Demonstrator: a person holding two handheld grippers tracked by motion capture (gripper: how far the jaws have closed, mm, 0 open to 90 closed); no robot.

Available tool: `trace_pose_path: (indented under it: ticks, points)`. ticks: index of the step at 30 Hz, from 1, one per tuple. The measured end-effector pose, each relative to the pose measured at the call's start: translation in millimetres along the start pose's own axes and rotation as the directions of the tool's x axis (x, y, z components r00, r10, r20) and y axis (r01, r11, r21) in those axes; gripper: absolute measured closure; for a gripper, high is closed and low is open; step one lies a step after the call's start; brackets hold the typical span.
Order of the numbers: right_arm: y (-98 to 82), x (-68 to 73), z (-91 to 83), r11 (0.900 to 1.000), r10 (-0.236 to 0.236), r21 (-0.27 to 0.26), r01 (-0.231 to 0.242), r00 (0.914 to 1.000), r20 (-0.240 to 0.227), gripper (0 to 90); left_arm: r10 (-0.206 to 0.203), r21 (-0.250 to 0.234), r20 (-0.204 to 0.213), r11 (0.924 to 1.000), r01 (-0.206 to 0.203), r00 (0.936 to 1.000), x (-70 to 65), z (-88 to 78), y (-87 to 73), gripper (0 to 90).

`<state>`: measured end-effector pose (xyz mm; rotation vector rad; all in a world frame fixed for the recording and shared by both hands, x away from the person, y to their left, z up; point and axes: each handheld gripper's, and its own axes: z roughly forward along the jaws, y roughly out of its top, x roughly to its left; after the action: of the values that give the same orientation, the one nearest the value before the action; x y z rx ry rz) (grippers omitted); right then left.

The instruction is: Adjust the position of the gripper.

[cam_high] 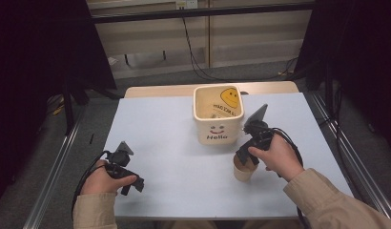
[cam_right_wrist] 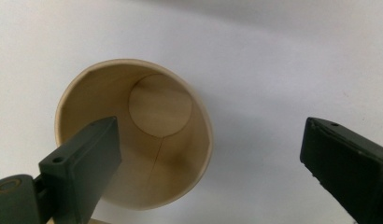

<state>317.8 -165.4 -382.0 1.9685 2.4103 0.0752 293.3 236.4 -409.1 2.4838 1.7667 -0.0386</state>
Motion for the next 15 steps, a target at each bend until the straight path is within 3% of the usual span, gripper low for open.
trace_pose_path:
  ticks: [1,15]
  points:
    - [0.2,0.2,-0.3,1.0,0.001,0.001,-0.001,1.0,0.0,5.3,-0.018,-0.006,0.004,0.9998,0.018,0.9998,-1.4,0.6,-0.2,5.7]
    - [1.6,1.6,-9.0,1.0,-0.019,0.002,0.019,0.9997,-0.016,5.5,-0.02,-0.009,0.03,0.9998,0.02,0.9994,-2.9,1.2,0.0,5.7]
